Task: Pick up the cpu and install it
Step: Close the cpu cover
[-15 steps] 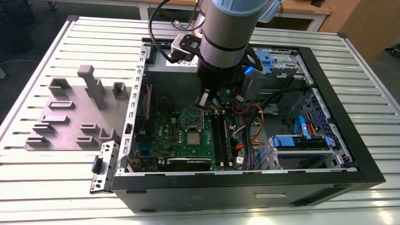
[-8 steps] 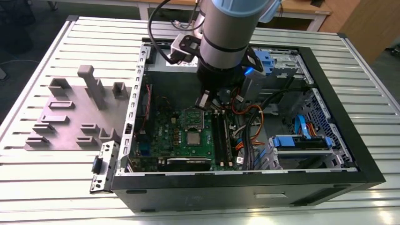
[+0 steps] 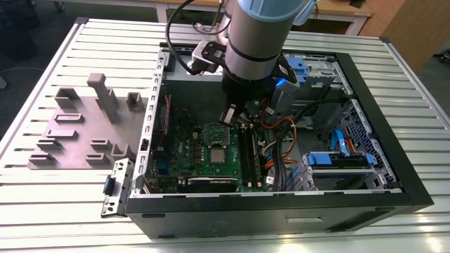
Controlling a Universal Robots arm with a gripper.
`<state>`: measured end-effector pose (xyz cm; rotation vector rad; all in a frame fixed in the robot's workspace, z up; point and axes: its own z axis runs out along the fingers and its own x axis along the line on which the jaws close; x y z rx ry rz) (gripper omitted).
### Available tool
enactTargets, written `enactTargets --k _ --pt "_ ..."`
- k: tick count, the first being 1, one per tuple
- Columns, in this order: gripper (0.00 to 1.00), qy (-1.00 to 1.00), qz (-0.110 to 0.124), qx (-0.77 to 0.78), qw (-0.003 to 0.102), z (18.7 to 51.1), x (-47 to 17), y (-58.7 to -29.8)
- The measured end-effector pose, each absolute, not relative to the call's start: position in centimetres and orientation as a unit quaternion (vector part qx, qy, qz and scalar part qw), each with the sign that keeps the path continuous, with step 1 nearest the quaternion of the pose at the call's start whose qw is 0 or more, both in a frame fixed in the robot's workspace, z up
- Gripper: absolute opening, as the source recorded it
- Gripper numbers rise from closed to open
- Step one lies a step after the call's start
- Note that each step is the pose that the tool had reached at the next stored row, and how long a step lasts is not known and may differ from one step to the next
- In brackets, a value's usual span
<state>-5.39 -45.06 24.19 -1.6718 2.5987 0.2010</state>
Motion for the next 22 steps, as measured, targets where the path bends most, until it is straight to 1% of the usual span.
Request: enactTargets --k 22 --pt "0.11 0.839 0.065 -0.54 0.023 24.2 -5.4 -46.7"
